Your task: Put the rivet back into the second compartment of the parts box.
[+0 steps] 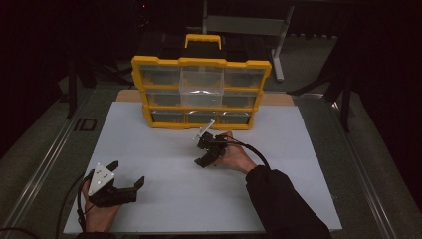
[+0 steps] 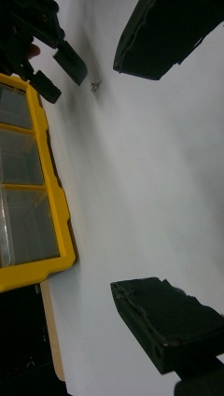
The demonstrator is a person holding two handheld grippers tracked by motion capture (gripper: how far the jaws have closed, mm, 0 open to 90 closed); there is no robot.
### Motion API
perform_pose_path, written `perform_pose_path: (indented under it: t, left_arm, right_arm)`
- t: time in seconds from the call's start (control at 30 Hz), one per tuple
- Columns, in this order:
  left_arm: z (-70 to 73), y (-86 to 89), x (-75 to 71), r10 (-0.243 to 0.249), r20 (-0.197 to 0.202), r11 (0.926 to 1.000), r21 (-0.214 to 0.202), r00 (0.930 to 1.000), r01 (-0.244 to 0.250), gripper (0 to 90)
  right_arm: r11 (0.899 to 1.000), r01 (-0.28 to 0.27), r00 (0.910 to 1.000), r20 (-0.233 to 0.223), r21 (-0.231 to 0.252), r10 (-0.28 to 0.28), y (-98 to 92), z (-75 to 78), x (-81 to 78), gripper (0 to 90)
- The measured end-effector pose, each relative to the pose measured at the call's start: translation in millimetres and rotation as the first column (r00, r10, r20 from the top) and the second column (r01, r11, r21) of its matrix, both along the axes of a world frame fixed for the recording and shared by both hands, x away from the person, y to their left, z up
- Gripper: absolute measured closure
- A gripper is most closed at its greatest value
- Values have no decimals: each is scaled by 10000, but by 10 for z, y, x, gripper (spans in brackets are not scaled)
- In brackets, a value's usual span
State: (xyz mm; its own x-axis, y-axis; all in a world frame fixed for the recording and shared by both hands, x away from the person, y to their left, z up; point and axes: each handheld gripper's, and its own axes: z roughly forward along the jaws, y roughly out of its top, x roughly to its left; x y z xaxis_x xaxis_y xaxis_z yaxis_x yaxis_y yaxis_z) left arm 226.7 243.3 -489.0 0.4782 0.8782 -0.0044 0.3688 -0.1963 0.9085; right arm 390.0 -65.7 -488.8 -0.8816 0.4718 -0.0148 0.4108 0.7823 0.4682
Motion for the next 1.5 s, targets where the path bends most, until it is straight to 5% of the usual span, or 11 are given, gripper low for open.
perform_pose_path:
  t: [0.53, 1.13, 1.5]
  left_arm:
    - [-1, -1, 1, 3, -3, 10000, 8, 10000, -3, 0]
    - [0, 0, -1, 18, -10, 10000, 1, 10000, -18, 0]
    - [-1, -3, -2, -2, -5, 10000, 22, 10000, 2, 0]
  right_arm:
    - [9990, 345, 9980, -518, -273, -359, -34, -219, 48, 452]
    - [9978, -30, 9965, -840, -669, -26, -99, -180, 24, 786]
    - [9971, -29, 9943, -1065, -758, -52, -117, -169, 31, 829]
